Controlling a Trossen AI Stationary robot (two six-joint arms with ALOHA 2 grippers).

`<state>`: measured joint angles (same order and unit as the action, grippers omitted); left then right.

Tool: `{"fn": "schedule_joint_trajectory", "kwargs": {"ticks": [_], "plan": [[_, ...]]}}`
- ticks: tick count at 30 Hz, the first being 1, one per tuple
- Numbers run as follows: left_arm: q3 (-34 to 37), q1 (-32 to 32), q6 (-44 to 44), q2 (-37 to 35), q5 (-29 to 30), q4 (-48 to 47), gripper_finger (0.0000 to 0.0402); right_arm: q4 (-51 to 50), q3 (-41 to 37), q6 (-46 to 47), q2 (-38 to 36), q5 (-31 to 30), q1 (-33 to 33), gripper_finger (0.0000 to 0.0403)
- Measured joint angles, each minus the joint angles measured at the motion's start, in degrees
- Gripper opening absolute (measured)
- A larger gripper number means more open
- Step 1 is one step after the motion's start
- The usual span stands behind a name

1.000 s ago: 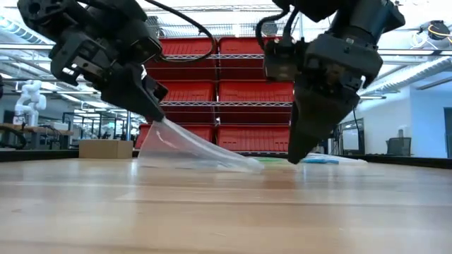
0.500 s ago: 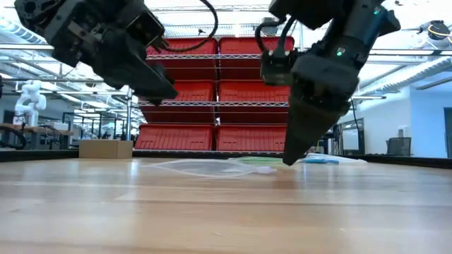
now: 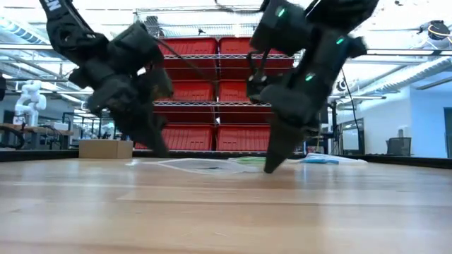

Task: Sort rubber bands
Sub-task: Close the transparent zip bag

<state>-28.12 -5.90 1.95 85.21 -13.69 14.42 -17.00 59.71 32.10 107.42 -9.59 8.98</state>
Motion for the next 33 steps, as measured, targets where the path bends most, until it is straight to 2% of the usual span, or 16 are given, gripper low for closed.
{"fn": "schedule_joint_trajectory", "kwargs": {"ticks": [5,9,12,15,17,20,23,29,33], "plan": [[0.0,1.42,-2.04,2.54,-6.72,-4.52,0.0011,3.04,-0.27,-4.67,0.23,-5.53,-6.09,0.0],[0.02,4.77,-6.28,3.02,-12.01,-3.14,0.0008,4.31,-0.32,-9.8,-0.54,-5.13,-9.59,0.0],[0.04,8.62,-8.62,2.99,-14.62,3.43,0.0006,1.54,-0.38,-11.24,-3.92,-4.96,-11.15,0.0],[0.03,10.64,-9.02,2.47,-14.48,10.96,0.0004,-1.31,-0.36,-11.0,-7.78,-2.96,-10.9,0.0],[0.0,10.35,-8.49,0.98,-10.24,12.91,0.0004,-1.12,-0.33,-10.66,-9.4,-0.2,-9.49,0.0],[-0.04,7.0,-5.65,-1.38,-1.16,9.98,0.0003,-1.21,-0.29,-9.12,-9.77,1.29,-6.06,0.0],[-0.04,1.71,-2.89,-1.74,3.73,6.25,0.0003,0.88,-0.29,-7.34,-8.4,1.72,-2.21,0.0],[-0.04,-9.86,1.79,-0.31,3.97,5.15,0.0003,18.16,-0.26,-6.29,-3.32,2.48,3.11,0.0],[-0.04,-13.55,1.83,0.53,-0.84,2.5,0.0002,19.88,-0.27,-3.85,1.02,1.12,2.51,0.0]]}}
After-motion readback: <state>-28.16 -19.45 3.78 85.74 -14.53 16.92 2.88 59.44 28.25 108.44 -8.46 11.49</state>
